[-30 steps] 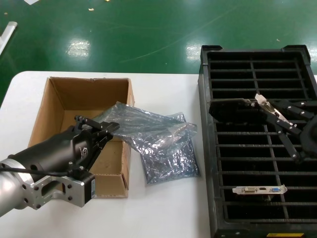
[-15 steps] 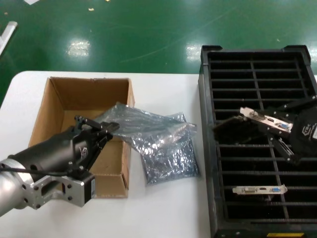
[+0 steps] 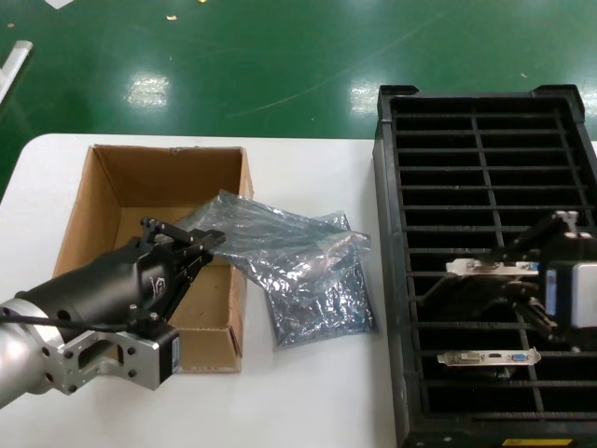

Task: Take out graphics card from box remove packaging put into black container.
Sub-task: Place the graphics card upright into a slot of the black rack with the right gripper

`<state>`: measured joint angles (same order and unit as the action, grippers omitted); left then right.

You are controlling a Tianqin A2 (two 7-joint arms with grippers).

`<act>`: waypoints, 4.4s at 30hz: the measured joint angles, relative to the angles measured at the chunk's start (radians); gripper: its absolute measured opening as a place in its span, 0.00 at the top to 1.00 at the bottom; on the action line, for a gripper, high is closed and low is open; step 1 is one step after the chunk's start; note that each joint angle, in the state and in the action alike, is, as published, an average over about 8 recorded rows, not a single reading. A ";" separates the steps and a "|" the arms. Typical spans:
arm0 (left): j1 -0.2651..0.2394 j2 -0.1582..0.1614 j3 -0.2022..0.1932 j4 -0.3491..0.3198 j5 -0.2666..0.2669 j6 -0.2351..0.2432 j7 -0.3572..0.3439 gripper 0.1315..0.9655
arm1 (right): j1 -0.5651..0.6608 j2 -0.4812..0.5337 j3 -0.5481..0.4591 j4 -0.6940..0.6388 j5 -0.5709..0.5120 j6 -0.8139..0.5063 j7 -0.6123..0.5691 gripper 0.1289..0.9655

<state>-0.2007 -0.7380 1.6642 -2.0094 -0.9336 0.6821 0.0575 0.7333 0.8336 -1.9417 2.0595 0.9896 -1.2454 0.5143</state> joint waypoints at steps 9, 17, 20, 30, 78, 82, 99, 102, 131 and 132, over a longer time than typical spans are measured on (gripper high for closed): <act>0.000 0.000 0.000 0.000 0.000 0.000 0.000 0.99 | 0.049 -0.026 -0.036 0.000 0.024 -0.049 -0.056 0.93; 0.000 0.000 0.000 0.000 0.000 0.000 0.000 0.99 | 0.048 -0.011 -0.029 0.000 0.040 -0.060 -0.083 0.93; 0.000 0.000 0.000 0.000 0.000 0.000 0.000 0.99 | 0.041 -0.002 -0.023 0.000 0.041 -0.060 -0.089 0.93; 0.000 0.000 0.000 0.000 0.000 0.000 0.000 0.99 | 0.036 0.022 -0.006 0.000 0.107 -0.083 -0.113 0.93; 0.000 0.000 0.000 0.000 0.000 0.000 0.000 0.99 | -0.043 -0.027 -0.027 0.000 -0.110 -0.060 -0.010 0.94; 0.000 0.000 0.000 0.000 0.000 0.000 0.000 0.99 | -0.047 -0.014 -0.020 0.000 -0.067 -0.065 -0.027 0.94; 0.000 0.000 0.000 0.000 0.000 0.000 0.000 0.99 | -0.025 0.005 -0.014 0.000 -0.009 -0.089 -0.055 0.94; 0.000 0.000 0.000 0.000 0.000 0.000 0.000 0.99 | -0.017 0.006 -0.012 0.000 0.005 -0.097 -0.053 0.94; 0.000 0.000 0.000 0.000 0.000 0.000 0.000 0.99 | -0.034 -0.048 -0.035 0.000 -0.122 -0.070 0.011 0.94; 0.000 0.000 0.000 0.000 0.000 0.000 0.000 0.99 | -0.037 -0.050 -0.036 0.000 -0.124 -0.069 0.012 0.94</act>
<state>-0.2007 -0.7380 1.6642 -2.0094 -0.9336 0.6821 0.0575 0.6959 0.7839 -1.9777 2.0595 0.8654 -1.3145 0.5264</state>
